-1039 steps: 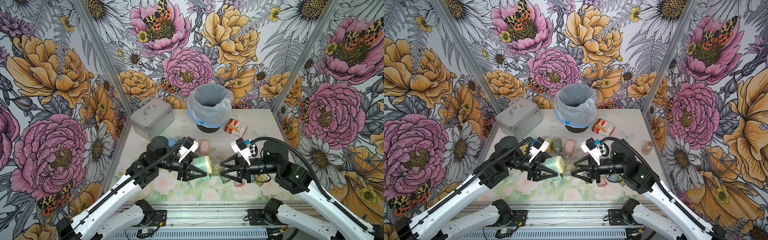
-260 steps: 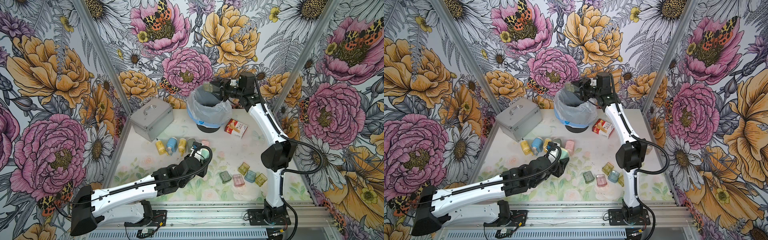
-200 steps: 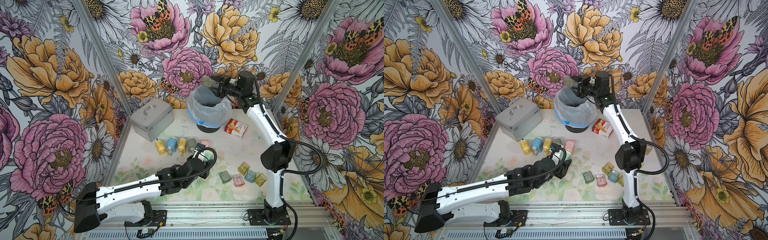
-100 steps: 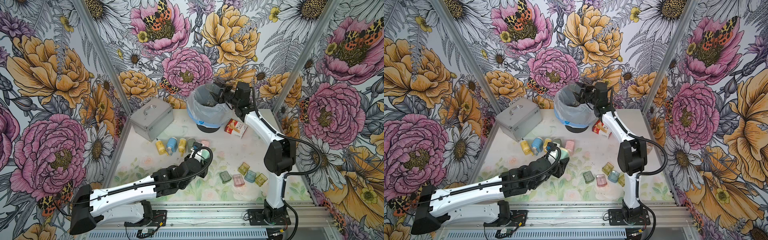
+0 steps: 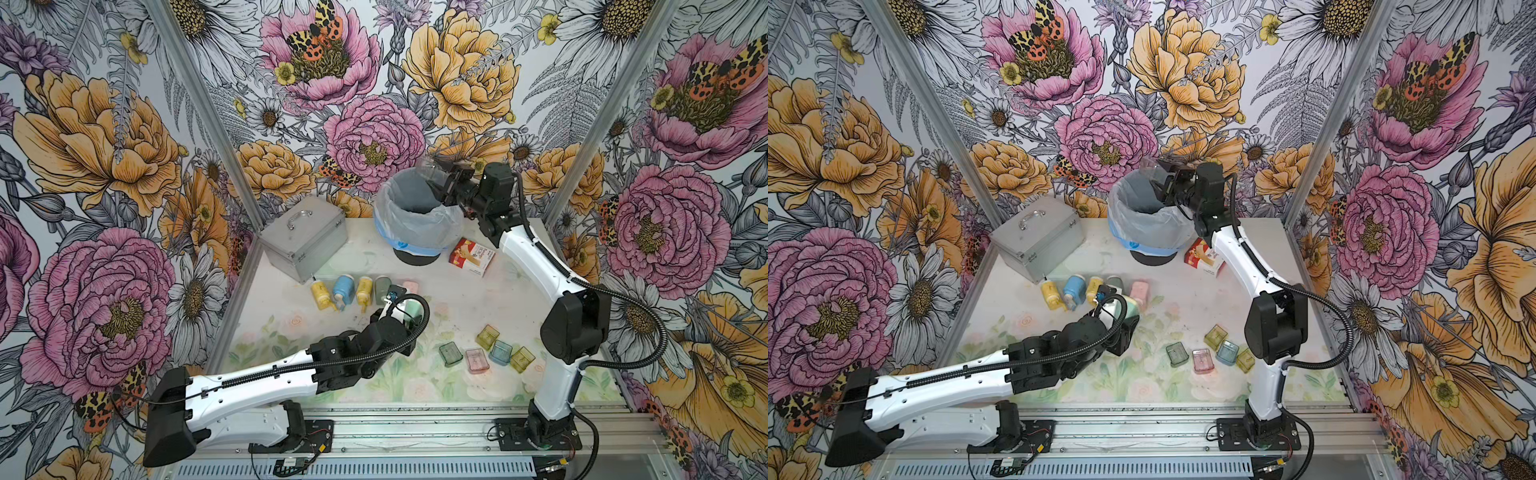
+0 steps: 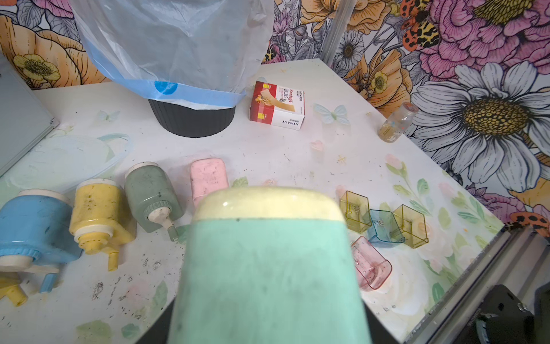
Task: Take out the pencil sharpener tray and clean the shavings
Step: Pour the shavings into the trash bin, then place the pencil sharpener at the center of the board.
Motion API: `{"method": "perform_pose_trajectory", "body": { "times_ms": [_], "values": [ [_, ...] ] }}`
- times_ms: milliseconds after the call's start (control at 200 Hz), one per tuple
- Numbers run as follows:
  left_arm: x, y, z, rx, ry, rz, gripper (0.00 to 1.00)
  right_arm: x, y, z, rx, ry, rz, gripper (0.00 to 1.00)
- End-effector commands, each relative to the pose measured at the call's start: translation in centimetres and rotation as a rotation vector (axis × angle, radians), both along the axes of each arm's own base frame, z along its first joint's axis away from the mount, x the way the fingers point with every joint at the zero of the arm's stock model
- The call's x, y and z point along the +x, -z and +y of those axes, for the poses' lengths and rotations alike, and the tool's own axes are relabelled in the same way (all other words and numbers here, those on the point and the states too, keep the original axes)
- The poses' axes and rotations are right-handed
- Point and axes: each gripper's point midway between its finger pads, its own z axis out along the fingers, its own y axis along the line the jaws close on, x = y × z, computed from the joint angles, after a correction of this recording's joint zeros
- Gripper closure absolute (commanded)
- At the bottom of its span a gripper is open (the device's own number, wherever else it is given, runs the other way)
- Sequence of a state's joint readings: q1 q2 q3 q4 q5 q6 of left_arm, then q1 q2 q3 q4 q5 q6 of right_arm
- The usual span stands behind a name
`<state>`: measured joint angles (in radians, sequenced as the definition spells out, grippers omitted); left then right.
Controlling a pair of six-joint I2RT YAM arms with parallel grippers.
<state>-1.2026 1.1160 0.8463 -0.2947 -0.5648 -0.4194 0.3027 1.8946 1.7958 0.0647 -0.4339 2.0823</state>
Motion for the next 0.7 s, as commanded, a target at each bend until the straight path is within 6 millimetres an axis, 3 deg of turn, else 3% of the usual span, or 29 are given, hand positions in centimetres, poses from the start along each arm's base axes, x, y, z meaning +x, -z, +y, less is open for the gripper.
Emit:
{"method": "perform_pose_trajectory", "body": {
  "times_ms": [0, 225, 410, 696],
  "values": [
    [0.6, -2.0, -0.9, -0.035, -0.018, -0.052, 0.78, -1.3, 0.7, 0.2, -0.042, -0.016, 0.011, 0.64],
    [1.7, -1.6, -2.9, 0.006, -0.004, -0.09, 0.76, -2.5, 3.5, -0.8, -0.102, -0.006, -0.008, 0.64],
    [3.2, -0.5, -3.7, 0.004, -0.017, -0.081, 0.76, -2.5, 2.5, 0.4, -0.086, -0.07, -0.095, 0.64],
    [5.0, 0.0, -4.0, -0.01, -0.033, -0.082, 0.74, -2.6, 2.0, 0.3, -0.13, -0.081, -0.157, 0.65]
  ]
}}
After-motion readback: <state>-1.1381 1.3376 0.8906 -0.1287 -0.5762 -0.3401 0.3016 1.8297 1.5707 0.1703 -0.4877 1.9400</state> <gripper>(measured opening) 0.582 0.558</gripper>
